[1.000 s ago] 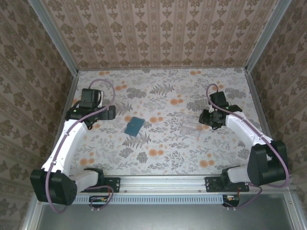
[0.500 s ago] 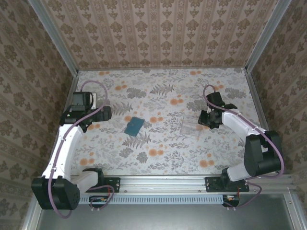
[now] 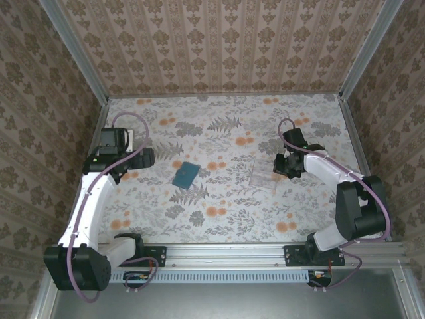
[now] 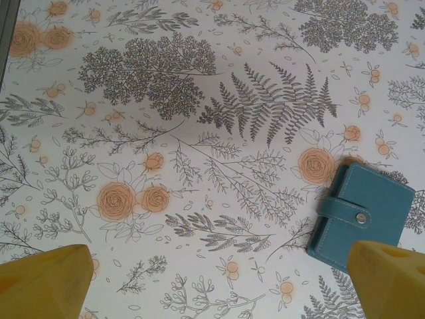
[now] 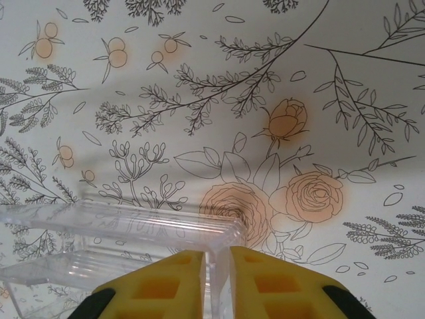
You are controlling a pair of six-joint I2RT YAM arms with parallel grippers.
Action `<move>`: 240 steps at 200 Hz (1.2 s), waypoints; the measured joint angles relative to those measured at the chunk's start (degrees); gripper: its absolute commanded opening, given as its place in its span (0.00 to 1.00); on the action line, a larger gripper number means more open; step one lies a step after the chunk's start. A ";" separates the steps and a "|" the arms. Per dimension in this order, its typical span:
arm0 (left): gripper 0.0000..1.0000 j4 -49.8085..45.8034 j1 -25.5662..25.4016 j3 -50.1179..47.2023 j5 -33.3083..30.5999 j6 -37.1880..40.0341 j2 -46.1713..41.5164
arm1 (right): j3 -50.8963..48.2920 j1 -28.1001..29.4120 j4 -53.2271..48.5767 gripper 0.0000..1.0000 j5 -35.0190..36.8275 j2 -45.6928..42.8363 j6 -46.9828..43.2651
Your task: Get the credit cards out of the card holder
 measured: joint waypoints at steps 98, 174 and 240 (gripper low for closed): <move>1.00 0.57 0.00 -0.55 0.74 0.00 0.00 | 2.47 2.93 -1.64 0.05 2.67 0.46 0.02; 1.00 1.27 -0.09 -1.09 2.23 0.00 -0.11 | 14.49 10.27 -5.05 0.04 6.36 7.80 0.48; 1.00 1.25 -2.99 -1.11 1.88 0.04 -0.98 | 28.50 15.34 -8.57 0.04 8.66 19.50 0.68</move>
